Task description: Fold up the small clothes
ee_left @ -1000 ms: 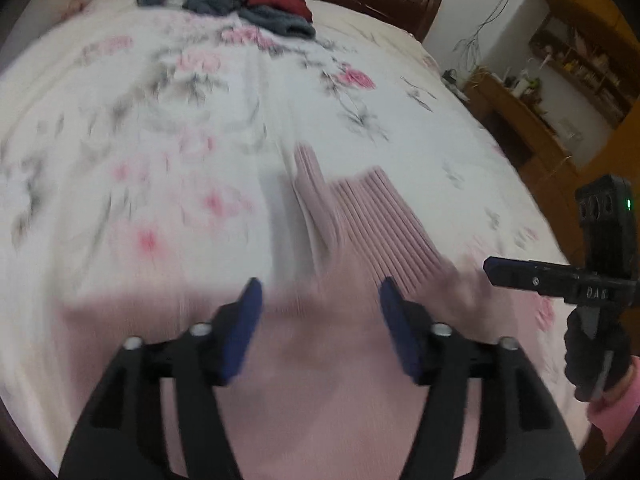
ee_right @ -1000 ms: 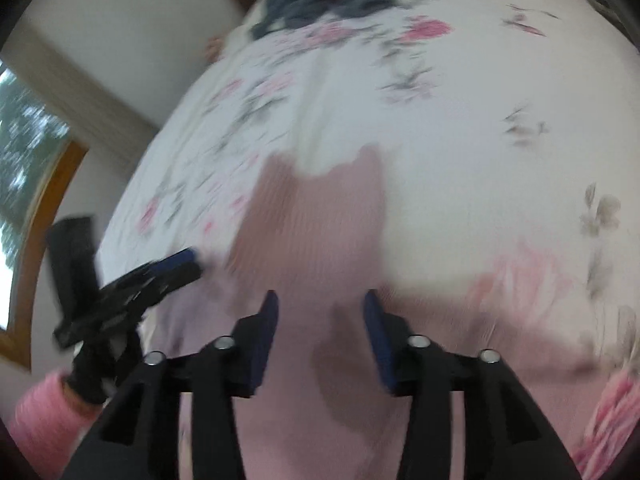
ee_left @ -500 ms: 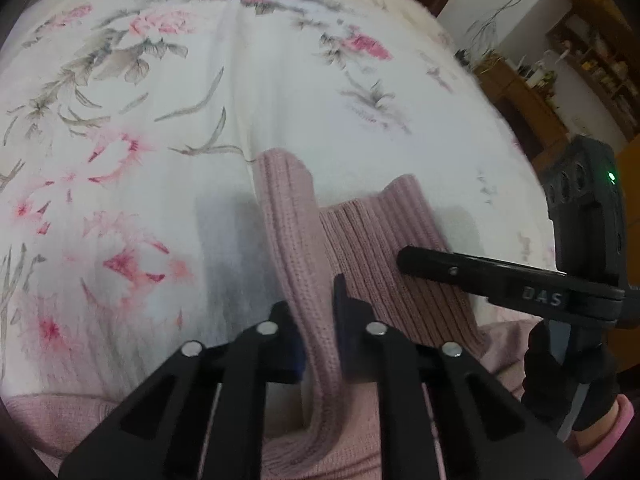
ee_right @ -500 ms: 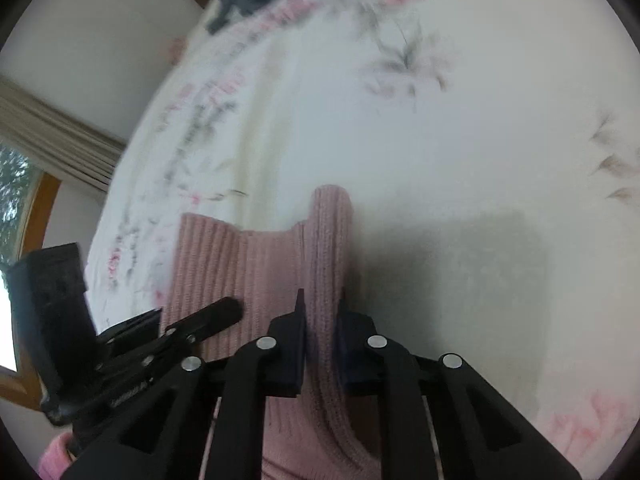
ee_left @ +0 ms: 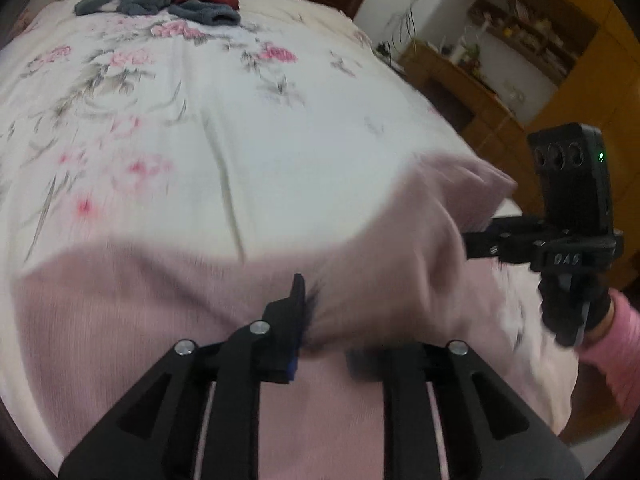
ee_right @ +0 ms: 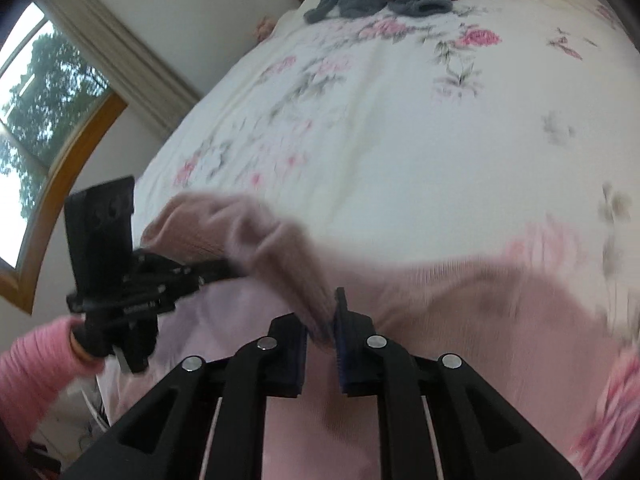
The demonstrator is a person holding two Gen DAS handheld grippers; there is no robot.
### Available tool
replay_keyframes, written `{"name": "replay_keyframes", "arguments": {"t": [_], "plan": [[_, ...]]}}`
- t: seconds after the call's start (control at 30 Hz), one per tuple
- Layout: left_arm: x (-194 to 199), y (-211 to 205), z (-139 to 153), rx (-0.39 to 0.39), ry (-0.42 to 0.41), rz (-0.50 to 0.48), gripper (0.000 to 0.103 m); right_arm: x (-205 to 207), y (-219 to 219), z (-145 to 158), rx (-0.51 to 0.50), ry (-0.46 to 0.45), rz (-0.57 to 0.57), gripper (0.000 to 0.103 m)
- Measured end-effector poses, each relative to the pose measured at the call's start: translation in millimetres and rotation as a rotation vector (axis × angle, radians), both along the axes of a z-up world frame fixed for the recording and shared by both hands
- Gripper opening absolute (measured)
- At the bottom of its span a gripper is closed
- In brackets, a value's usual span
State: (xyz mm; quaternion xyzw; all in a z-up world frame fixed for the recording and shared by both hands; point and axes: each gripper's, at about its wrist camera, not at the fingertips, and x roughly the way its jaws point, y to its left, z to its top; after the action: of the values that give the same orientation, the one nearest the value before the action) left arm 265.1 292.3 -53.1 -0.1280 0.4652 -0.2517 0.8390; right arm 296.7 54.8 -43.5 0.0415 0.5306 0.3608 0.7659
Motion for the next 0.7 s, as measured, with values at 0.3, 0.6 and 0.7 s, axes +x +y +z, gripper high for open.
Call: {"name": "replay_keyframes", "arguments": {"t": [0.3, 0.6, 0.7], "plan": [[-67, 32, -23, -0.029, 0.165, -0.052, 0.028, -61, -38, -26, -0.026, 0.127, 0.008, 0.026], [-53, 44, -39, -0.343, 0.273, 0.107, 0.043, -52, -33, -71, 0.178, 0.349, -0.151, 0.049], [-52, 38, -41, -0.372, 0.269, 0.106, 0.046, -51, -29, -73, 0.192, 0.343, -0.156, 0.047]]}}
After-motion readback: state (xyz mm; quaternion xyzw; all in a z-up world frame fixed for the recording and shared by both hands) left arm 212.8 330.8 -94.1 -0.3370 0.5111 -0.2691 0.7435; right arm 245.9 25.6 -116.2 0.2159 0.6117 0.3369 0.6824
